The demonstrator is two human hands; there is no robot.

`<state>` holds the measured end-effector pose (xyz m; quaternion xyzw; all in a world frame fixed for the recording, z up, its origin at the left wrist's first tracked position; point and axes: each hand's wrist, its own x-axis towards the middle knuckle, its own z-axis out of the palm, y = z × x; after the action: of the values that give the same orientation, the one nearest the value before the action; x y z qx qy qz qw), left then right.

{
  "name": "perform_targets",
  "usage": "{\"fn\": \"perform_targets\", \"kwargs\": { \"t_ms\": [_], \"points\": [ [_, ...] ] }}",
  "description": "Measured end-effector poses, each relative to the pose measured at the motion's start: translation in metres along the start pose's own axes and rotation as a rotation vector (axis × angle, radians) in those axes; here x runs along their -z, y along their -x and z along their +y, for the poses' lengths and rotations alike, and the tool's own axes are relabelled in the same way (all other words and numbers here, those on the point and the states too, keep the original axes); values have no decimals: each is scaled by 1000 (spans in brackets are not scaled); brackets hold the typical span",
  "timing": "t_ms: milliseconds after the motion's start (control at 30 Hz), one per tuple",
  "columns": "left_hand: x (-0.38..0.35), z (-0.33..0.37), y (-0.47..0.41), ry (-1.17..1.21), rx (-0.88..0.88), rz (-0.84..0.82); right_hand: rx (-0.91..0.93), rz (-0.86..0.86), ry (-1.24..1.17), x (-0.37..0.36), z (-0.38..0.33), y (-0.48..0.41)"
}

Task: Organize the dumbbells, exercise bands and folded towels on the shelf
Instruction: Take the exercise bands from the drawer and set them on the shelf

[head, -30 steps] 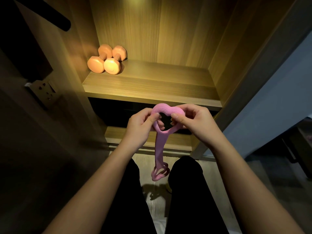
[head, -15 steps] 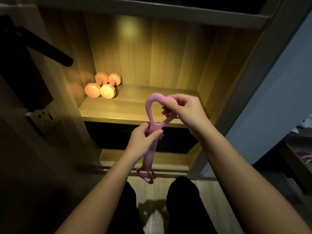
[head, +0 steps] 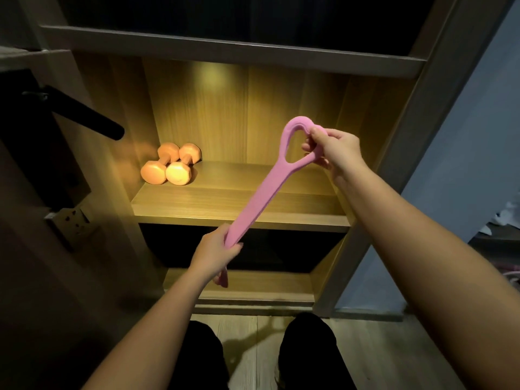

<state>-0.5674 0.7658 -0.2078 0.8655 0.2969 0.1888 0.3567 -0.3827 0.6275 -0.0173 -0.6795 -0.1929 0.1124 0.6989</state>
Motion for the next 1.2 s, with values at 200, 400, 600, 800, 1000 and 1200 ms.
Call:
{"fn": "perform_targets", "kwargs": {
  "t_ms": [200,400,600,800,1000,1200],
  "points": [
    [17,-10,-2,-146,-12,-41,-161,54,-39,13,27,-11],
    [31,-18,1,-287,25,-158,-275,106,-89,24,48,-11],
    [36,-17,-3,-609,-132,-50,-330,171,-89,33,58,-11],
    [45,-27,-5,-598,-48,-204,-389,263,-90,49,73,-12],
    [63,-35,-8,-290,104,-373,-447,298,-78,64,94,-7],
    [79,-52,-15,-107,416,-102,-504,306,-139,65,108,-3]
  ]
}}
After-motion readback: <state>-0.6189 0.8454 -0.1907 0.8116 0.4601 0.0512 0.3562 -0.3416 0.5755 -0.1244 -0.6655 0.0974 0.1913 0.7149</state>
